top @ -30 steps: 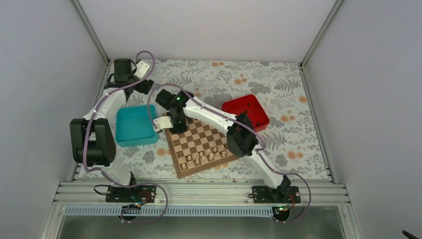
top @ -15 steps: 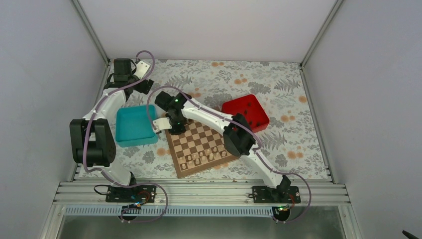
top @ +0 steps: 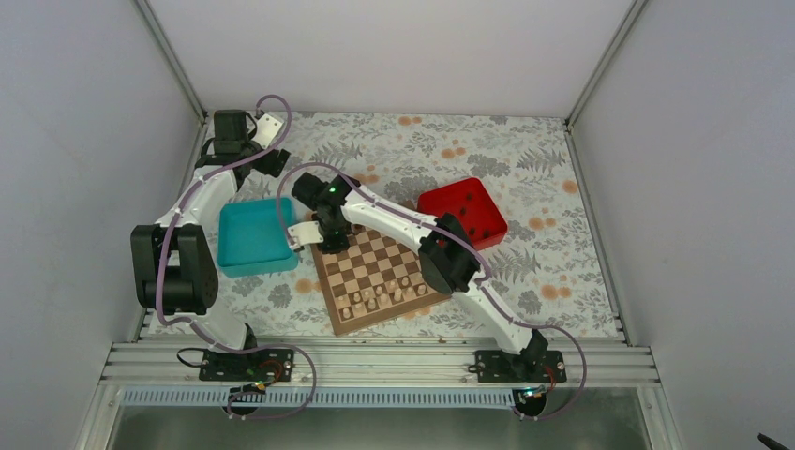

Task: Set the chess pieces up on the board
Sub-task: Place the chess piece on the chessboard.

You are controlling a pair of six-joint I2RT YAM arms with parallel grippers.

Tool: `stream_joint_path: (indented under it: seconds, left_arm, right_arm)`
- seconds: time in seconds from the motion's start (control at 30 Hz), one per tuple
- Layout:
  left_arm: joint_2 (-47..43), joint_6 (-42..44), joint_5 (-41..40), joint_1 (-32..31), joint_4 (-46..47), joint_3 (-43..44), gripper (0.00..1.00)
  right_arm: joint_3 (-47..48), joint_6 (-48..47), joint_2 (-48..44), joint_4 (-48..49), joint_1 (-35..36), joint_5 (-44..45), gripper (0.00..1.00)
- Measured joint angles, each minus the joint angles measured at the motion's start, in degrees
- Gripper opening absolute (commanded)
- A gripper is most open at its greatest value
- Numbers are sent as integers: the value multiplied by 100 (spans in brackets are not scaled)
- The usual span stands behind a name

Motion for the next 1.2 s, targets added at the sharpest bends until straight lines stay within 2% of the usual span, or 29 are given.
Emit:
stream_joint_path:
  seconds: [0.77, 1.2]
  left_arm:
    - [0, -2, 116, 0, 0, 0, 100]
    - [0, 0, 201, 0, 2, -7, 100]
  right_arm:
    - [0, 0, 0, 153, -74, 146, 11]
    - [0, 31, 4, 155, -74, 151, 28]
